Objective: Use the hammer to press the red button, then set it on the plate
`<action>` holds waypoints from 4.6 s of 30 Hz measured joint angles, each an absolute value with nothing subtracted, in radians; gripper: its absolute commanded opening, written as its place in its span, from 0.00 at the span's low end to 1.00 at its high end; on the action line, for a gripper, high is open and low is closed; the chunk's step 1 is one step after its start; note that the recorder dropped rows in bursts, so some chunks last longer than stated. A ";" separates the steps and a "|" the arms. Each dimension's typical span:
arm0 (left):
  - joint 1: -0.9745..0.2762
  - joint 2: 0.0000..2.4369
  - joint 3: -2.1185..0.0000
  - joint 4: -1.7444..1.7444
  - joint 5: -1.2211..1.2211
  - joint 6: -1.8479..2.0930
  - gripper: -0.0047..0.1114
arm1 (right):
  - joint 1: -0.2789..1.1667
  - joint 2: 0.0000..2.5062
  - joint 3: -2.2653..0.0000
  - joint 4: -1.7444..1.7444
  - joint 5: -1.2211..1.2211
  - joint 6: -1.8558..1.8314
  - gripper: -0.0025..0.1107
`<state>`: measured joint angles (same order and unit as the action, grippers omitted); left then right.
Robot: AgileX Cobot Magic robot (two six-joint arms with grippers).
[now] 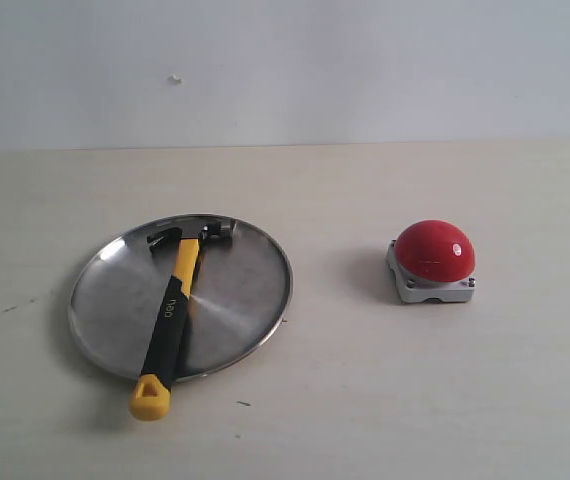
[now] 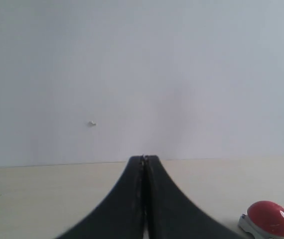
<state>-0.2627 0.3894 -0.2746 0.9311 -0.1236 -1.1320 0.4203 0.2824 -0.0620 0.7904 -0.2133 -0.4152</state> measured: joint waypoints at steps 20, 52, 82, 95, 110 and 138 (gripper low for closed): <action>-0.262 0.209 -0.154 0.122 -0.087 -0.283 0.04 | 0.420 0.282 -0.062 0.790 -0.213 -0.415 0.02; 0.059 0.006 -0.154 0.126 0.324 -0.243 0.04 | 0.420 0.282 -0.062 0.790 -0.213 -0.415 0.02; 0.059 0.006 -0.004 0.238 0.329 -0.204 0.04 | 0.420 0.282 -0.062 0.790 -0.213 -0.415 0.02; 0.059 0.006 -0.004 0.238 0.329 -0.204 0.04 | 0.420 0.282 -0.062 0.790 -0.213 -0.415 0.02; 0.059 0.006 -0.004 0.238 0.322 -0.204 0.04 | 0.319 0.282 -0.062 0.790 -0.213 -0.476 0.02; 0.059 0.006 -0.004 0.242 0.322 -0.202 0.04 | 0.079 0.112 -0.062 0.759 -0.143 -0.484 0.02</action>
